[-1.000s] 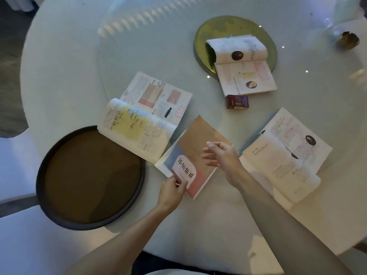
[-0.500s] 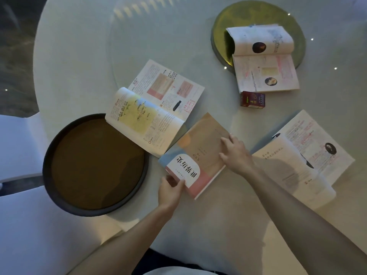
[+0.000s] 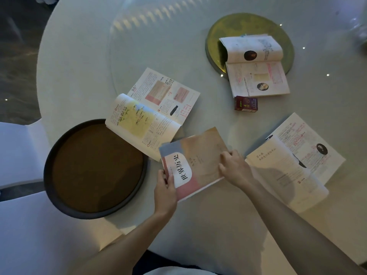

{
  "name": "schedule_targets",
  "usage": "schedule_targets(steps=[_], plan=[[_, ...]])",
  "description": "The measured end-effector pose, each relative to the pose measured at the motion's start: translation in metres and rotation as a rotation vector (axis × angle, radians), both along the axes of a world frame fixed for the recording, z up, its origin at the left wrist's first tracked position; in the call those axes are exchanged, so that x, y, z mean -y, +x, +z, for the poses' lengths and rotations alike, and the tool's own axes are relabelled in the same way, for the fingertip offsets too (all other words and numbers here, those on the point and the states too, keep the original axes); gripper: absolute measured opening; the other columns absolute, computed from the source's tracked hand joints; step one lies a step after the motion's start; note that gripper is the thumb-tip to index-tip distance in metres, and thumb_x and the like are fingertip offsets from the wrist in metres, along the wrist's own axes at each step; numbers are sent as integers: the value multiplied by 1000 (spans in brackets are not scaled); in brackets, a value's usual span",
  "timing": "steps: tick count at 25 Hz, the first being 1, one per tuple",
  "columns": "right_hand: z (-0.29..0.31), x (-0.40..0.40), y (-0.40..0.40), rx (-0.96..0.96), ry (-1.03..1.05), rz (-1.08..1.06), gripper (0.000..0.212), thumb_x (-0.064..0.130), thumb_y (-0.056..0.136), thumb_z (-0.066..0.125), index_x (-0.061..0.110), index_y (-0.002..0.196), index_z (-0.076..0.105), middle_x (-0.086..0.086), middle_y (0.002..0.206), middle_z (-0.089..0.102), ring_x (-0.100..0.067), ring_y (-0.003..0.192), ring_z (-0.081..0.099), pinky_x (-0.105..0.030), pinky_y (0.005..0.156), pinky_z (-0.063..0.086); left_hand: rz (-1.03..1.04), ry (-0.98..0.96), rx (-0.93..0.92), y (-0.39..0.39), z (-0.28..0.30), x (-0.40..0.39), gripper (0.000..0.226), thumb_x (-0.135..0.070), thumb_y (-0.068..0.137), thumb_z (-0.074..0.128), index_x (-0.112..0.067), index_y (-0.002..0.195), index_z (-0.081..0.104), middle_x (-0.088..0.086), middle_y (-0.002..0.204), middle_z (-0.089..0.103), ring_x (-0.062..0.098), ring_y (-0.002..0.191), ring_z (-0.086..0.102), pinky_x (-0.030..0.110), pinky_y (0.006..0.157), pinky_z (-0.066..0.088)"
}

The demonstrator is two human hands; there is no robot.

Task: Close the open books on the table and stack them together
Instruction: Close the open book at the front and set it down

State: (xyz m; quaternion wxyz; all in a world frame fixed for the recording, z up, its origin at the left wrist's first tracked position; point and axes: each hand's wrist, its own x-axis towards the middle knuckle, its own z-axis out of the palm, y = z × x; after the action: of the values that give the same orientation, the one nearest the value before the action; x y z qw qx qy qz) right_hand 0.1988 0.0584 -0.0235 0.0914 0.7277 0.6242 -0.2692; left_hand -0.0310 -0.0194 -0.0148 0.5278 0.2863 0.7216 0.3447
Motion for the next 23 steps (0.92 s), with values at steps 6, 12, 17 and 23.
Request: schedule_targets(steps=[6,12,17,23], plan=[[27,-7,-1,-221,233,-4,73,24,97,65,17,160,29,-8,169,27,-25,155,28,-47,120,33,-329,274,-86,-24,29,-50,10,-21,105,51,-23,110,60,5,106,73,20,95,72,18,58,55],[58,-10,19,-682,57,-256,31,4,98,58,14,125,71,-1,121,74,-19,114,68,-38,102,53,-600,341,-95,-27,63,-106,23,-33,98,64,-19,116,69,-1,88,78,8,76,75,26,60,60],[55,12,31,-971,48,-634,26,4,102,56,18,116,73,11,102,81,-12,105,73,-20,81,57,-326,92,211,-12,46,-115,48,-25,86,79,-14,130,61,10,109,78,28,103,74,43,88,61],[18,30,24,-876,-67,-871,16,16,103,57,19,101,73,-10,106,79,-27,94,76,-44,85,62,-283,-106,-14,20,-4,-84,45,-5,89,74,-10,131,59,6,109,71,20,102,70,36,88,59]])
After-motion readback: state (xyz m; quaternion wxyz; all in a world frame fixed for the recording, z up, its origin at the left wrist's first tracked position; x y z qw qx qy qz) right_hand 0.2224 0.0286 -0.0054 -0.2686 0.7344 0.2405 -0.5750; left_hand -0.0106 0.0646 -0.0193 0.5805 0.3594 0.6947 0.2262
